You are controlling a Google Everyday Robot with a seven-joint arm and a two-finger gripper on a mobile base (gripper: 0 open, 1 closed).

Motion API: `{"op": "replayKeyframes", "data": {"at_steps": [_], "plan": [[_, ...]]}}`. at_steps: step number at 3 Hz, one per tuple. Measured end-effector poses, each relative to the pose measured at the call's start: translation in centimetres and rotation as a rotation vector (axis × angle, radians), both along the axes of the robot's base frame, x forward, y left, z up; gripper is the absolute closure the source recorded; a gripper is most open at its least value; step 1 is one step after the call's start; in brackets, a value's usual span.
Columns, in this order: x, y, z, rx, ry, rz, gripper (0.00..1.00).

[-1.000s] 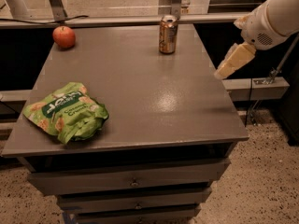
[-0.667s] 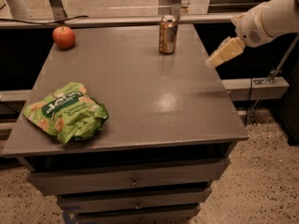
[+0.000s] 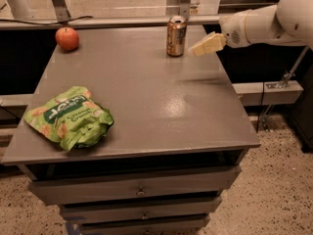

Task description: Move orange can near green rice chip bag

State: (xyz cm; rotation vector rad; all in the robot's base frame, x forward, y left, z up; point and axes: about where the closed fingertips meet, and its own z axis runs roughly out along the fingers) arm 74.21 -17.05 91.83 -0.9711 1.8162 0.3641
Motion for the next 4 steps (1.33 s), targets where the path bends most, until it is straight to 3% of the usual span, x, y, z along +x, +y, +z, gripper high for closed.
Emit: {"op": "replayKeyframes", "data": {"at_steps": [1,2,3,4], "plan": [[2.4,3.6,-1.1,0.149,-0.001,0.009,0.00],[4.5,6.4,-1.8,0.235,-0.004,0.024,0.00],[6.7,8.2,-2.2,0.266,-0.006,0.032,0.00],[7.9,9.5,-2.5,0.283,-0.005,0.043,0.17]]}}
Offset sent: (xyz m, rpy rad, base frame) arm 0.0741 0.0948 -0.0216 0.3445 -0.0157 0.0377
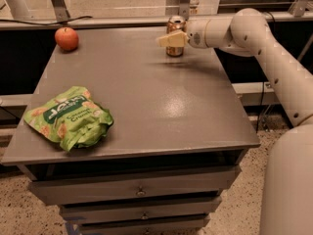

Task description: Move orange can near green rice chip bag

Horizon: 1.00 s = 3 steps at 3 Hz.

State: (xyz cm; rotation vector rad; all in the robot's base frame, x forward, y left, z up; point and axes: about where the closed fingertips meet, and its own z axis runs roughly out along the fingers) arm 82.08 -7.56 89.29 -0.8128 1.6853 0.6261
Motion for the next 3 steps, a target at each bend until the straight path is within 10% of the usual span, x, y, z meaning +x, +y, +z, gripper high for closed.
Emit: {"op": "replayKeyframes", "data": {"at_steps": [3], "plan": [[-2.1,-1.6,1.4,0.012,-0.033,0.015,0.88]]}}
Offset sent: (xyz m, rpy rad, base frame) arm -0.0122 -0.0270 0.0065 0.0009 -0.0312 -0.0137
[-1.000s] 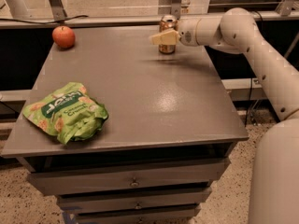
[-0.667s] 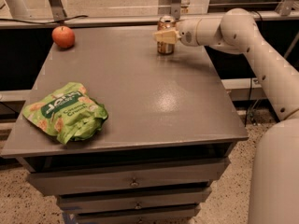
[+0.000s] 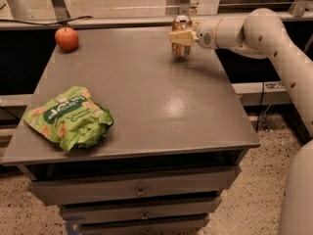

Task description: Move orange can near green rice chip bag

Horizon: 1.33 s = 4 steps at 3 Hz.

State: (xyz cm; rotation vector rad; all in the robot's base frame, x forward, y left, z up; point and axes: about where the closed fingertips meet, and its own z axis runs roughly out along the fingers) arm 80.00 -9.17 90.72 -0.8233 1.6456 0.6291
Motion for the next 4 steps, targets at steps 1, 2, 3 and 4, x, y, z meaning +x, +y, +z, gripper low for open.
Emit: {"op": "replayKeyframes", "data": {"at_steps": [1,2,3,4], "plan": [[-3.5,-0.4,2.3,0.028,-0.001,0.050,1.00],[-8.5,-0.5,5.5,0.055,0.032,0.107,1.00],[-9.2,-0.6,6.0,0.053,0.033,0.114,1.00],[-9.9,0.2,6.6,0.079,0.022,0.123,1.00]]}}
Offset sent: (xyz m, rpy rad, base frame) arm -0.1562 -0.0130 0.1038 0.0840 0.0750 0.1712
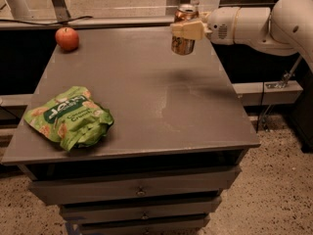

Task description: Move orange can near green rice chip bag

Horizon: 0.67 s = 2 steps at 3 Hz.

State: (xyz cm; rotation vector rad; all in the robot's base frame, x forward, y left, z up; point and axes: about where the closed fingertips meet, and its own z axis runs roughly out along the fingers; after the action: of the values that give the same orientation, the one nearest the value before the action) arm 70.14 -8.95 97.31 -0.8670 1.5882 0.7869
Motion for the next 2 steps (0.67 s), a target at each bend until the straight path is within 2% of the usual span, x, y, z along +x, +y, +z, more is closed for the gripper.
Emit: {"op": "replayKeyframes", "data": {"at_steps": [1,2], "plan": [[-1.8,3.0,1.2,0.055,-0.021,0.026,1.00],[-5.9,8.7,2.3,0.110,-0.037,0.095,1.00]]}}
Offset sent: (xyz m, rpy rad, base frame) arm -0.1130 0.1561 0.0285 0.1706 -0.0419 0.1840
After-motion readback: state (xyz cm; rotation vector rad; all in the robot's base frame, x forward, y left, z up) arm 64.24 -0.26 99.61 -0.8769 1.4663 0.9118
